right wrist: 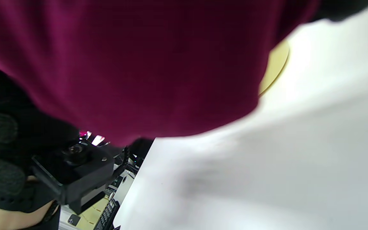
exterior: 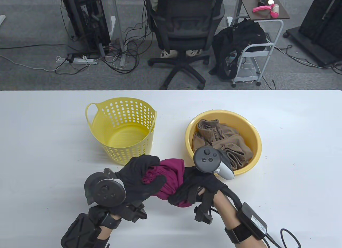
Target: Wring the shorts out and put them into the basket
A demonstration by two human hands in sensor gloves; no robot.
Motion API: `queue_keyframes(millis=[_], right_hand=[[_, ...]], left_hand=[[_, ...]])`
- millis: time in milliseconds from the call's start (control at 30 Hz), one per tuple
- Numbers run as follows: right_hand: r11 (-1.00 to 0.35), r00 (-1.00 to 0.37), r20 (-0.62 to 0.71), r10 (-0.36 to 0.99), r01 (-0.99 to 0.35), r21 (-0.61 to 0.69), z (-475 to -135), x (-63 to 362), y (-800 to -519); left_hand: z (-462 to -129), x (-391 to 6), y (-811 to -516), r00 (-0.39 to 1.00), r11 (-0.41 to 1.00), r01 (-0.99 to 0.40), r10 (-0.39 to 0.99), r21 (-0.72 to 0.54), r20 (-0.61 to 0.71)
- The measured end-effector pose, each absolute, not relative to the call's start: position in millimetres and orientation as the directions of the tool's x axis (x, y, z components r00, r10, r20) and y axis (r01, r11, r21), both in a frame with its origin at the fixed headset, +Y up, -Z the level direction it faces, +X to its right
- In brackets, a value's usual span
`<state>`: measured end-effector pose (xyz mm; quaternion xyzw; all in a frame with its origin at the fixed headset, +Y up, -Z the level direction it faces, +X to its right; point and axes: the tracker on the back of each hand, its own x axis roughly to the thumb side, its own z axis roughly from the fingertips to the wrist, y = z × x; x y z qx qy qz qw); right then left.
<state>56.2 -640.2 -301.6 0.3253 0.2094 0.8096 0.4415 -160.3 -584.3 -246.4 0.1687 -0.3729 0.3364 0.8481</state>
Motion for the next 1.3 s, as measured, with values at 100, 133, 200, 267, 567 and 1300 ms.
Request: queue_keyframes(millis=[100, 133, 200, 267, 567, 1300], right_hand=[[-0.525, -0.398, 0.346, 0.85, -0.576, 0.627, -301.5, 56.1, -639.6], [-0.527, -0.398, 0.349, 0.848, -0.573, 0.628, -301.5, 56.1, -639.5], [-0.525, -0.396, 0.349, 0.85, -0.572, 0.63, -301.4, 56.1, -639.6], [-0.524, -0.394, 0.348, 0.851, -0.572, 0.631, -301.4, 56.2, -639.7], [-0.529, -0.396, 0.354, 0.848, -0.578, 0.621, -300.4, 57.8, -639.6], [-0.691, -0.534, 0.44, 0.722, -0.586, 0.423, -288.1, 74.7, -630.8]], left_hand=[[-246.2, -160.6, -584.4, 0.494, 0.718, -0.696, 0.442, 0.035, 0.749], [-246.0, -160.8, -584.3, 0.487, 0.715, -0.698, 0.439, 0.034, 0.755], [-246.1, -161.1, -583.9, 0.484, 0.713, -0.7, 0.442, 0.032, 0.756], [-246.1, -161.2, -583.6, 0.479, 0.711, -0.703, 0.444, 0.028, 0.757], [-246.4, -163.6, -581.7, 0.49, 0.719, -0.694, 0.43, 0.04, 0.758], [-243.3, -173.2, -570.9, 0.579, 0.773, -0.619, 0.332, 0.137, 0.745]])
